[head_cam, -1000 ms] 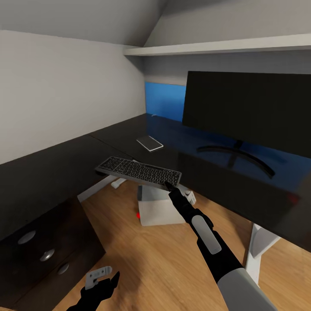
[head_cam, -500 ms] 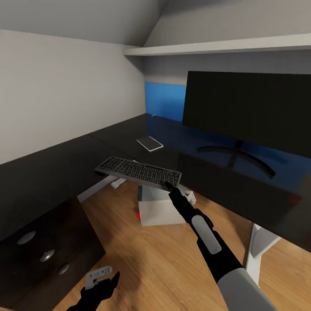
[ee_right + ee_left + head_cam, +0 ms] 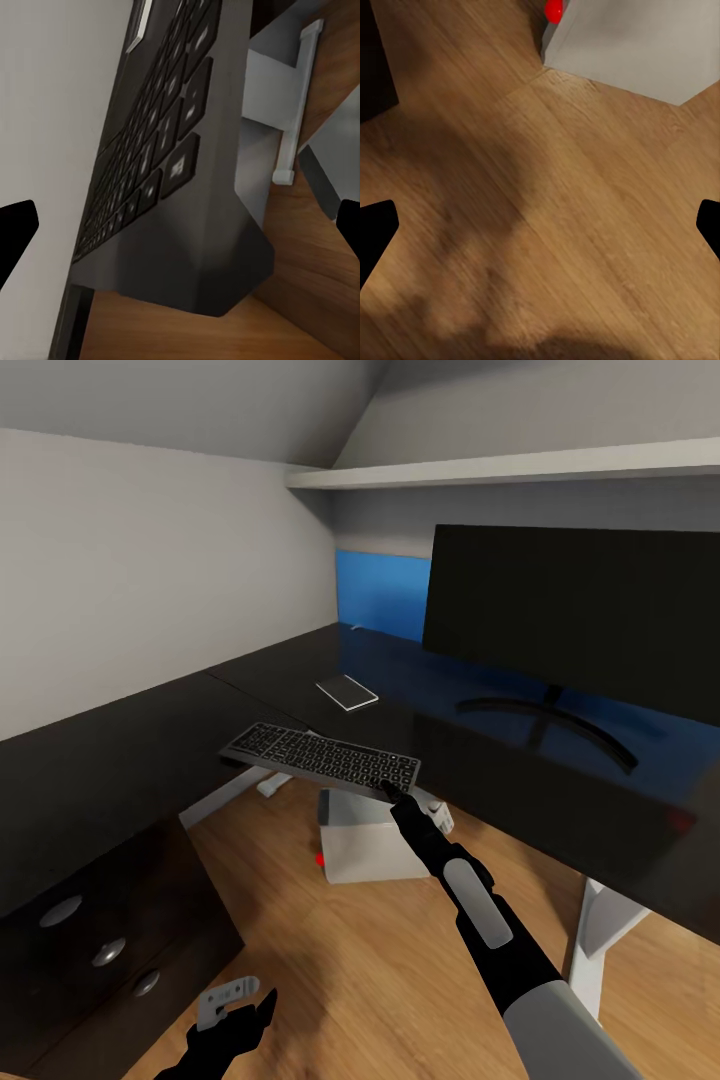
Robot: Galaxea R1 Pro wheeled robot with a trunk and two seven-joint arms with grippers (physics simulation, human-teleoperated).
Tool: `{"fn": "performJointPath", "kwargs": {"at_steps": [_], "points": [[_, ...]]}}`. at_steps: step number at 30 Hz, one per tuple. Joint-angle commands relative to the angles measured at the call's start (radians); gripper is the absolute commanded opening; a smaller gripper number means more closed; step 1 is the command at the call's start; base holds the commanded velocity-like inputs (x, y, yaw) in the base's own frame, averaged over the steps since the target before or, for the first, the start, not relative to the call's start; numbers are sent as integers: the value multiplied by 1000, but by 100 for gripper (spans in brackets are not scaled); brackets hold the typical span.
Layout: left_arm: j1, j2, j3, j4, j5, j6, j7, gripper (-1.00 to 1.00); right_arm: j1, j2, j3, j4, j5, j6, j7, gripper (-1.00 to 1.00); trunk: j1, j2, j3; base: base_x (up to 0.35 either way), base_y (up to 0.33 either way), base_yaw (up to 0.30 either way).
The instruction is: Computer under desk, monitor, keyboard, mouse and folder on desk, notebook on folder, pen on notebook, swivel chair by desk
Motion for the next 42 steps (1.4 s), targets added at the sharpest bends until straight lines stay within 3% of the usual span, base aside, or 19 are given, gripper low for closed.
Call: {"fn": "performJointPath", "kwargs": {"at_steps": [1, 24, 25, 42], "points": [[0, 1, -2, -2, 10, 3, 9, 100, 0, 0, 0, -1, -7, 3, 0, 100, 0, 0, -1, 5, 0, 0], [0, 1, -2, -1, 12, 3, 11, 100, 0, 0, 0, -2, -7, 3, -3, 100, 0, 0, -1, 0, 0, 0], [0, 1, -2, -1, 12, 3, 11, 100, 0, 0, 0, -2, -7, 3, -3, -100, 0, 0, -1, 0, 0, 0], [0, 1, -2, 0, 12, 3, 11, 100, -1, -1, 0, -3, -7, 3, -2, -100, 0, 0, -1, 0, 0, 0]]}}
